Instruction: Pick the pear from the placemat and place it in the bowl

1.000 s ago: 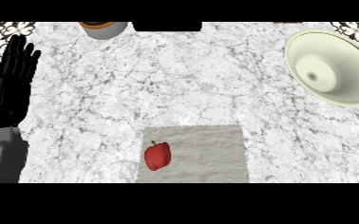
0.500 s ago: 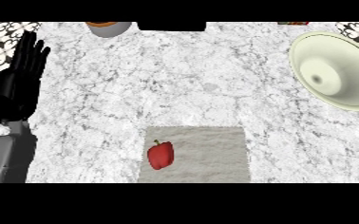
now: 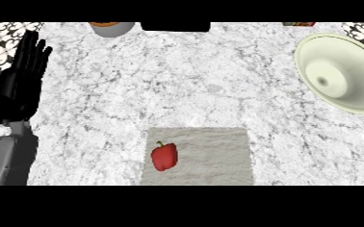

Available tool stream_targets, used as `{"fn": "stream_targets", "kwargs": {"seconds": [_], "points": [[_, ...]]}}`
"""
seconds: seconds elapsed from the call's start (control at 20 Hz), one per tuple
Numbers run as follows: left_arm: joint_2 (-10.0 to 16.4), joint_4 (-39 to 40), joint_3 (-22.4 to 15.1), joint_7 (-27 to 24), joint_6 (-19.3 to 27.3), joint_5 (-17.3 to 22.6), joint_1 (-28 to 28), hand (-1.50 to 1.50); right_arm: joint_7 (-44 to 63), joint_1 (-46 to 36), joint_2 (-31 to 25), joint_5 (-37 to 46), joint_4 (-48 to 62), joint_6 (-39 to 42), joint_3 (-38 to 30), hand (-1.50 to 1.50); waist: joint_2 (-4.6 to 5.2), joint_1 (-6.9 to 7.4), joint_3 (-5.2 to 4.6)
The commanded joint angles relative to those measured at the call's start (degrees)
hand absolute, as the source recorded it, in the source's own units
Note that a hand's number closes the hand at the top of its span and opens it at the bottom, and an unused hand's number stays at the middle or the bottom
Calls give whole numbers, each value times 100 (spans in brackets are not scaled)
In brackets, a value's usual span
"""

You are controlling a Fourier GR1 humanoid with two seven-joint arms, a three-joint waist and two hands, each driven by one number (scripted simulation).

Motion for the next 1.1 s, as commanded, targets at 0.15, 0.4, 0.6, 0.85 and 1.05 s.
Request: {"fn": "stream_targets", "kwargs": {"seconds": [0.15,0.4,0.6,0.85,1.05], "points": [[135,509,331,-326,-216,159,-75,0,849,-577,1249,257,-274,-278,500,150,-3,-101,-1],[74,-109,104,114,-30,-54,87,0,732,-467,1774,736,15,-871,789,150,-12,-78,9],[-98,-272,29,-63,-89,-36,337,0,907,-356,2159,1265,183,-1849,1015,150,-1,-58,10],[-17,81,125,-129,-90,-82,77,0,1517,-660,2645,1232,1130,-2146,775,-150,29,-38,13],[116,-309,218,309,-129,113,-46,0,1150,-760,2825,827,1683,-2026,357,-150,24,1,21]]}}
